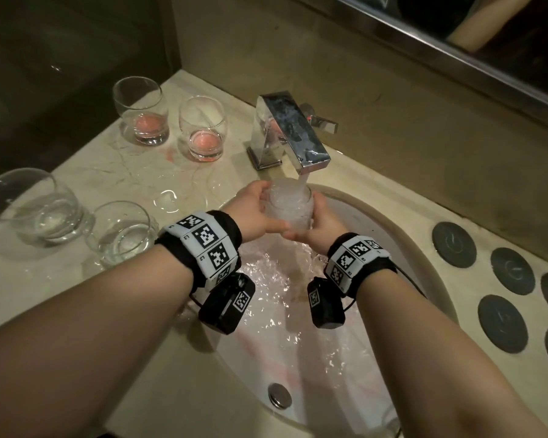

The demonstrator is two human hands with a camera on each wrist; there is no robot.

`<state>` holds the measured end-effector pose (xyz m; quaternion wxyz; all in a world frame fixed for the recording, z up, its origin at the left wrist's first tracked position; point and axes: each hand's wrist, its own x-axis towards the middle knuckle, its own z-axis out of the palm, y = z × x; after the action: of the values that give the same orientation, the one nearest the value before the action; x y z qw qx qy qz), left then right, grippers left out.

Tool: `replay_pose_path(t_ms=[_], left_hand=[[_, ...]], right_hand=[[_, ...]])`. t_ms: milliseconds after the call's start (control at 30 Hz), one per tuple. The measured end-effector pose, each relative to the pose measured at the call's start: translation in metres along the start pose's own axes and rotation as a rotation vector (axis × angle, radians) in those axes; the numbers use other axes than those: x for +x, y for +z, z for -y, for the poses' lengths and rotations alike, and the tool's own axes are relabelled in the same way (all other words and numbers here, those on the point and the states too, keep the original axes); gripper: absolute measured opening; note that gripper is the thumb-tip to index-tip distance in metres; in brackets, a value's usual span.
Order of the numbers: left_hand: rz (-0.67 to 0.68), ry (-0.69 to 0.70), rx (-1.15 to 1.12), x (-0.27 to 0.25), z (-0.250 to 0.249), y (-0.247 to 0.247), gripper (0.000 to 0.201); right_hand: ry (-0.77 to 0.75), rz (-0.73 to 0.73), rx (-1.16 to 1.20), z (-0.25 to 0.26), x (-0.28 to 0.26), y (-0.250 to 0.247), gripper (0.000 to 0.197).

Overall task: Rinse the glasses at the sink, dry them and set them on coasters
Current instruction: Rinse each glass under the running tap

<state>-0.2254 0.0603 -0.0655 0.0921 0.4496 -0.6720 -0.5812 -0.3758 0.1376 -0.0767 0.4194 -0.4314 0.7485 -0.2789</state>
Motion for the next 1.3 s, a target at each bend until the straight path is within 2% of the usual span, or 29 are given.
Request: replay_pose_path(t_ms=[300,567,700,867,1033,1300], left_hand=[[-0.038,0.034,0.045,0.002,0.003,-0.006,0.093],[-0.026,0.043,0.093,0.001,-0.003,-0.004,0.096],[-0.042,0.027,0.121,0.002,-0.004,-0.007,0.095],[-0.047,0.043,0.153,0.004,-0.004,-0.009,0.091],[-0.018,0.033,0.152,-0.002,-0.012,-0.005,0.104],[0.018,-0.005,0.296,-0.009,-0.023,-0.001,0.077]], right_hand=[[-0.134,-0.083,0.067,-0.006,0.015,0.009,0.089],[-0.223,-0.179,0.034,-0.016,0.029,0.005,0.083],[-0.234,-0.187,0.047,-0.018,0.035,0.008,0.080],[-0.248,-0.197,0.009,-0.021,0.035,0.012,0.085],[-0.247,-0.174,0.028,-0.023,0.028,0.004,0.082],[-0.220,-0.070,-0.148,-0.014,-0.003,-0.025,0.084]])
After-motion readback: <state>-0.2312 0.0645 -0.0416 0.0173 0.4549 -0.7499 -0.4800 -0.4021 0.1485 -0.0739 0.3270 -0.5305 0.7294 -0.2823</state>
